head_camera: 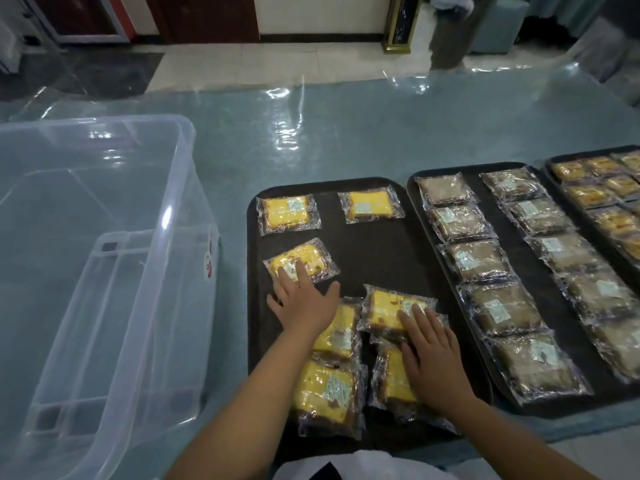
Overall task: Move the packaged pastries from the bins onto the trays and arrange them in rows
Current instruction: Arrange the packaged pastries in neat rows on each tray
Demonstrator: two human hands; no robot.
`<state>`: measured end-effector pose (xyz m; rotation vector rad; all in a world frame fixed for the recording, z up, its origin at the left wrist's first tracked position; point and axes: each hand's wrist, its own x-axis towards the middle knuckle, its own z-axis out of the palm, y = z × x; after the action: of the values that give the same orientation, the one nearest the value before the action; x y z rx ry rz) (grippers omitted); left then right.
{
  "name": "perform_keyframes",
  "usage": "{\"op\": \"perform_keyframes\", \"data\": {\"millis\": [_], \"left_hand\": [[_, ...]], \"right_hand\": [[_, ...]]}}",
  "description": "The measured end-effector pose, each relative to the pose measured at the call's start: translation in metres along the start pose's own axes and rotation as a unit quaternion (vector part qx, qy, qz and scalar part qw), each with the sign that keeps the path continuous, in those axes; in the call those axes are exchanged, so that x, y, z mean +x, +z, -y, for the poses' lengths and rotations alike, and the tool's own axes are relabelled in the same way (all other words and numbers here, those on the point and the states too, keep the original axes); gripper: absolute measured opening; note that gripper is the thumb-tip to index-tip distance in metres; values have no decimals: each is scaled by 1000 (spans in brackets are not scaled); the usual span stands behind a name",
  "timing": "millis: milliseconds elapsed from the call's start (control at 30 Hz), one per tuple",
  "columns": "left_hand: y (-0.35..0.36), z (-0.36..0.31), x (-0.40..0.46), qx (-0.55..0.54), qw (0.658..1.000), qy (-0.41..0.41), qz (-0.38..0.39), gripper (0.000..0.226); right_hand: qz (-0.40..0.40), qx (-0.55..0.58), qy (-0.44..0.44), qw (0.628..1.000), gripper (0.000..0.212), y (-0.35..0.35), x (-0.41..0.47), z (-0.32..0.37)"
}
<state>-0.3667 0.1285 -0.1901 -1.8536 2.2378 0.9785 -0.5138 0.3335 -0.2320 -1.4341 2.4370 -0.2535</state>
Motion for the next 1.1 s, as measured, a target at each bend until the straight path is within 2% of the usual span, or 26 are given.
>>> {"op": "perform_keyframes", "data": {"millis": [133, 300, 533, 767, 867, 1000, 1100], "left_hand": [[17, -22, 15, 18, 1000, 0, 8, 87], [24, -13, 42, 82, 997, 4, -9, 80], [13, 7, 68, 160, 982, 83, -51, 78], [12, 6, 74, 150, 984, 84, -55, 78], [-1, 2, 73, 106, 990, 82, -31, 77], [-24, 3, 43, -80, 991, 93, -50, 67], [-24, 14, 6, -172, 980, 102, -2, 62]], "right_hand": [[-20, 17, 1, 1000, 59, 4, 0, 0], [-35, 32, 6, 999, 58, 9, -1, -1], [-40, 57, 7, 998, 58, 10, 0, -2], [-16, 56, 7, 998, 58, 5, -2, -1], [3, 40, 7, 999, 59, 2, -1, -1], [38, 27, 2, 999, 61, -11, 1, -1], [74, 11, 2, 997, 60, -28, 4, 2]]}}
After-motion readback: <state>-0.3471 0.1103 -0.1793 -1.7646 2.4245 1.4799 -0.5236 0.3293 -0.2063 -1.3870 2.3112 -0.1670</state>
